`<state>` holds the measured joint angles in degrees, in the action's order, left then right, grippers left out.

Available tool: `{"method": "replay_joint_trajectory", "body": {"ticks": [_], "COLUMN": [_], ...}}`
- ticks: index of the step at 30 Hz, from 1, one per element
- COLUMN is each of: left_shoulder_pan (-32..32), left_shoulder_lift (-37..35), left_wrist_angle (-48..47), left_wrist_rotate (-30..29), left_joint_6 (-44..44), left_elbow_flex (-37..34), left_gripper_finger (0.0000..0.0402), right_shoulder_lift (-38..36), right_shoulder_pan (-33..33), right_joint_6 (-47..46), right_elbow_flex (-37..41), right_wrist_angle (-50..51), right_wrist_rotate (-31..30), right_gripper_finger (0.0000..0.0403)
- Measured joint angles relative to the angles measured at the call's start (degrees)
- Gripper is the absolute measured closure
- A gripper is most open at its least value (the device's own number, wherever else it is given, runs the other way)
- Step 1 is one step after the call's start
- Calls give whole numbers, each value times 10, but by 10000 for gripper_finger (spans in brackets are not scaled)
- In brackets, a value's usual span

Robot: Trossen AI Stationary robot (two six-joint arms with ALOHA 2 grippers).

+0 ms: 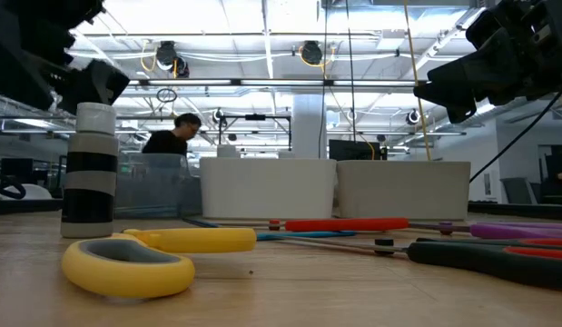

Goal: Pick & Place Paint Supplies
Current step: Put the gray paint bottle into the white bin

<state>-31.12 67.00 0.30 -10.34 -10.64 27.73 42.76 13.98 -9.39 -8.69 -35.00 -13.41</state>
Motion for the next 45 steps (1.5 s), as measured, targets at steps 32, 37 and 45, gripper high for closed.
{"method": "replay_joint_trajectory", "body": {"ticks": [32,37,45], "left_shoulder_pan": [36,56,97], "left_shoulder_lift": [51,51,50], "left_wrist_angle": [63,72,-12], "left_wrist_rotate": [-19,-18,-45], "left_joint_6": [-36,-48,35], "left_elbow_flex": [0,16,169], "left_gripper_finger": [277,282,279], "right_shoulder_lift": [0,0,0], "right_shoulder_pan": [0,0,0], "right_joint_6": [0,0,0], "right_elbow_flex": [0,0,0], "right_wrist_angle": [1,1,1], "right_wrist_rotate": [0,0,0], "right_gripper_finger": [232,232,232]}}
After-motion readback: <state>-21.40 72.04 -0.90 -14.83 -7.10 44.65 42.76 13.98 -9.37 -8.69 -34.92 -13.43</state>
